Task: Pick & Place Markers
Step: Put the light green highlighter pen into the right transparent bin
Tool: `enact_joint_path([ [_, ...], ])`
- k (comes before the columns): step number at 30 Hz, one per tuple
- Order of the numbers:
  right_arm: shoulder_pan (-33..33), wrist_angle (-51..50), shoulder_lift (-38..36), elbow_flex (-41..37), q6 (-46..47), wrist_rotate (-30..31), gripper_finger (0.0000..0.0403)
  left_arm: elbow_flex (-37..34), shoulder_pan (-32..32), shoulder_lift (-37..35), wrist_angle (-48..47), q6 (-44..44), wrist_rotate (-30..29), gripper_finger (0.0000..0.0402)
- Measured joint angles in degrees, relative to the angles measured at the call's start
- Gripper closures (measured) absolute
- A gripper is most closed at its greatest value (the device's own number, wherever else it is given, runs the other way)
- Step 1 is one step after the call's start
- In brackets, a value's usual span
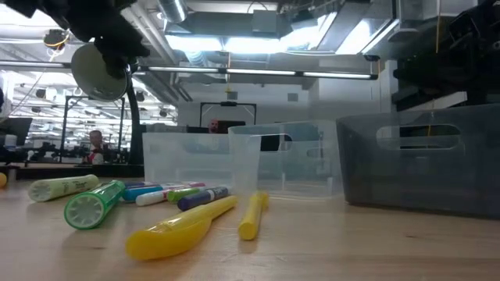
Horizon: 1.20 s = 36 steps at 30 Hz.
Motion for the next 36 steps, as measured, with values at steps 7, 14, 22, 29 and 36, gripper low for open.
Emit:
enact_joint_path([
  [7,0.0,0.0,0.0,0.0,0.0,0.0,0.0251,3.8,-1.0,7.5,-3.1,-8.5,7.4,0.0255],
  [14,0.0,0.0,0.0,0.0,0.2,0.0,0.0251,3.9,-1.0,10.3,0.7,-13.6,7.4,0.0257],
  [22,0.0,0.0,0.0,0.0,0.0,0.0,0.0251,3.9,-1.8,14.1,8.6,-29.2,8.9,0.0260],
  [29,0.0,0.0,0.0,0.0,0.1,0.0,0.0251,3.9,-2.6,19.4,8.5,-46.2,10.9,0.0260],
  [36,0.0,0.0,0.0,0.0,0.1,0.0,0.0251,3.9,-2.6,25.2,5.0,-66.4,18.1,0.0253],
])
